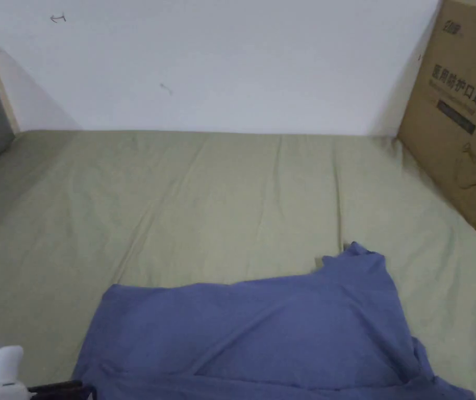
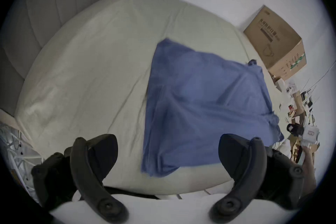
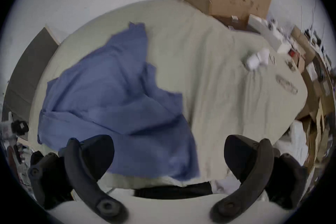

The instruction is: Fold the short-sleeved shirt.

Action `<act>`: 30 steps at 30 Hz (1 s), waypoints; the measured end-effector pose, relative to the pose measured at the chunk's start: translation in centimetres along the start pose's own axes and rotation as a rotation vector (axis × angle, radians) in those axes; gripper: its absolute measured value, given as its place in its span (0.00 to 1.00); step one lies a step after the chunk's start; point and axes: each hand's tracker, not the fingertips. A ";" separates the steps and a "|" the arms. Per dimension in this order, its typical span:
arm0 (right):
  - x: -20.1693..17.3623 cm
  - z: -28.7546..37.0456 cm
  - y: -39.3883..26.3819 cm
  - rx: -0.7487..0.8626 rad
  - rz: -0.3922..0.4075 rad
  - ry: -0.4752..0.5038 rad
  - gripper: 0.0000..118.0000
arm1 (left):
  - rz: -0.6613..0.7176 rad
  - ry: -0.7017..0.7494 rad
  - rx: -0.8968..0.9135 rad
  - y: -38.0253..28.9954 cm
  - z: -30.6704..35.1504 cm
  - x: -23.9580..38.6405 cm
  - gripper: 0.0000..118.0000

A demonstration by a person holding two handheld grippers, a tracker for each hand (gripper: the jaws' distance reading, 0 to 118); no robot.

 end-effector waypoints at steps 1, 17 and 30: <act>-1.1 0.2 0.8 0.021 0.014 0.009 1.00 | -0.021 0.022 0.032 0.5 0.2 0.6 0.96; -10.9 -2.5 8.0 0.143 0.073 0.174 0.00 | -0.142 0.031 0.083 11.1 -6.3 4.0 0.00; -7.7 -7.0 8.7 0.037 0.028 0.125 0.00 | -0.071 0.081 -0.156 17.3 -23.8 -1.0 0.99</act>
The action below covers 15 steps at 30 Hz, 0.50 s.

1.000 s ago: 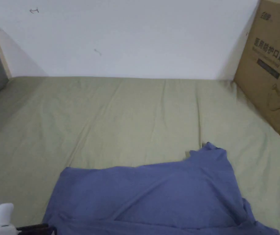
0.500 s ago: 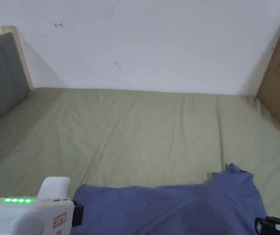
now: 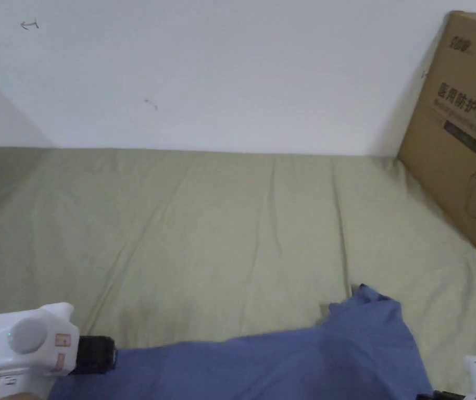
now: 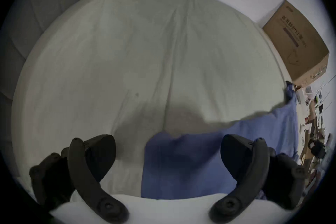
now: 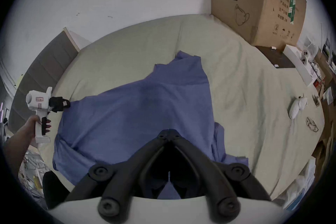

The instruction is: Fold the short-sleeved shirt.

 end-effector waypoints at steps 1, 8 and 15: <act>0.5 -0.3 0.1 -0.005 -0.010 -0.005 0.00 | -0.042 0.021 -0.008 -0.3 -0.3 0.3 0.99; 4.1 -3.8 3.8 -0.026 -0.029 -0.048 0.00 | -0.138 -0.025 0.080 -1.2 5.4 2.7 0.01; 6.3 -10.9 12.0 -0.045 -0.092 -0.043 0.38 | -0.142 -0.056 0.133 -2.5 9.9 3.1 0.01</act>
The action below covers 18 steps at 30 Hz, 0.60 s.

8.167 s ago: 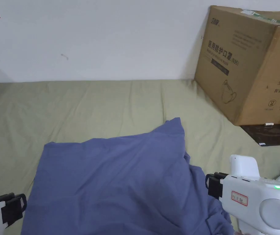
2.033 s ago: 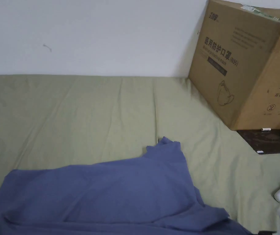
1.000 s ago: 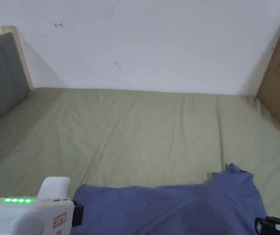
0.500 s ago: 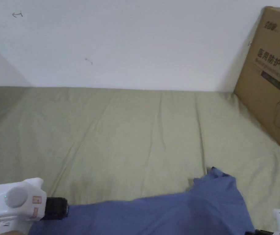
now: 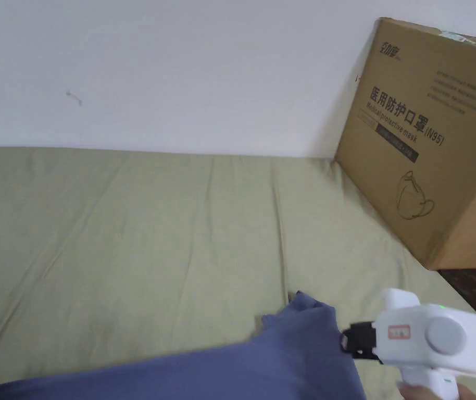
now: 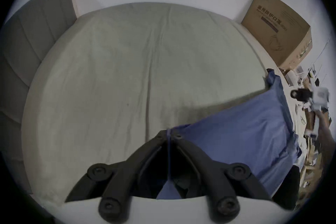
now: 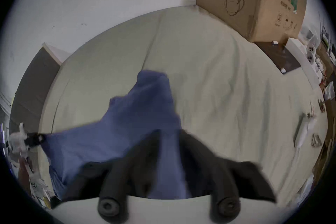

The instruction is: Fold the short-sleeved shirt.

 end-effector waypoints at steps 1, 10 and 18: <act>-0.2 -1.2 1.1 -0.003 0.001 -0.008 0.69 | 0.008 -0.004 0.000 0.0 0.3 0.0 0.01; -0.6 -10.4 7.1 -0.160 -0.105 -0.034 0.91 | 0.052 -0.013 -0.035 -0.4 -1.3 -1.1 0.01; -0.8 -6.4 6.2 -0.088 0.027 -0.067 0.01 | 0.086 -0.036 -0.062 -0.7 -2.4 -2.1 0.01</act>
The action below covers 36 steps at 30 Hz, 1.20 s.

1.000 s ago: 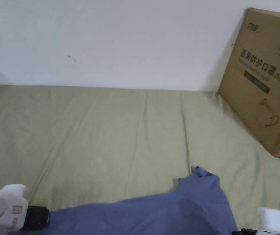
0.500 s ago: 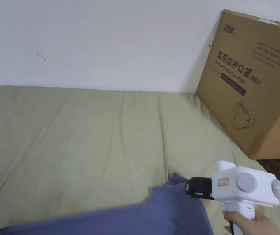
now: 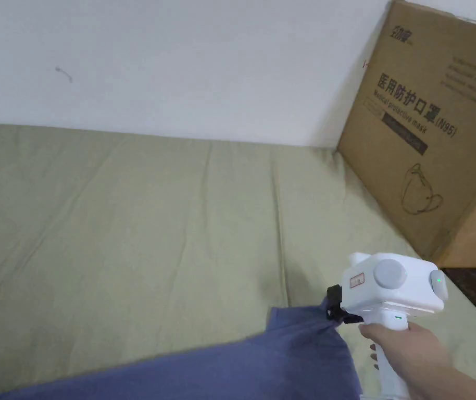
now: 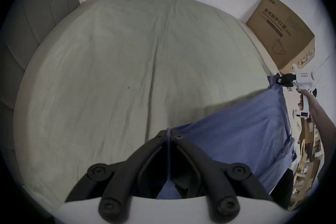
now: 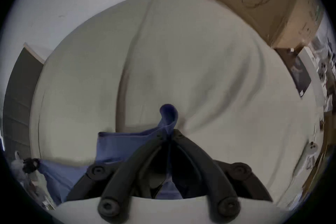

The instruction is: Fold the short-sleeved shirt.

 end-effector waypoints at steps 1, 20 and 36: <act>0.1 1.0 -0.2 0.013 -0.001 0.011 0.01 | 0.001 -0.001 0.000 0.0 0.1 0.0 0.01; 8.2 24.5 -18.8 0.133 -0.056 0.135 0.01 | -0.075 -0.134 0.058 -6.3 13.5 1.1 0.01; 10.4 21.3 -34.2 -0.008 -0.251 0.085 0.06 | -0.003 -0.151 -0.095 -18.2 12.1 -0.7 0.09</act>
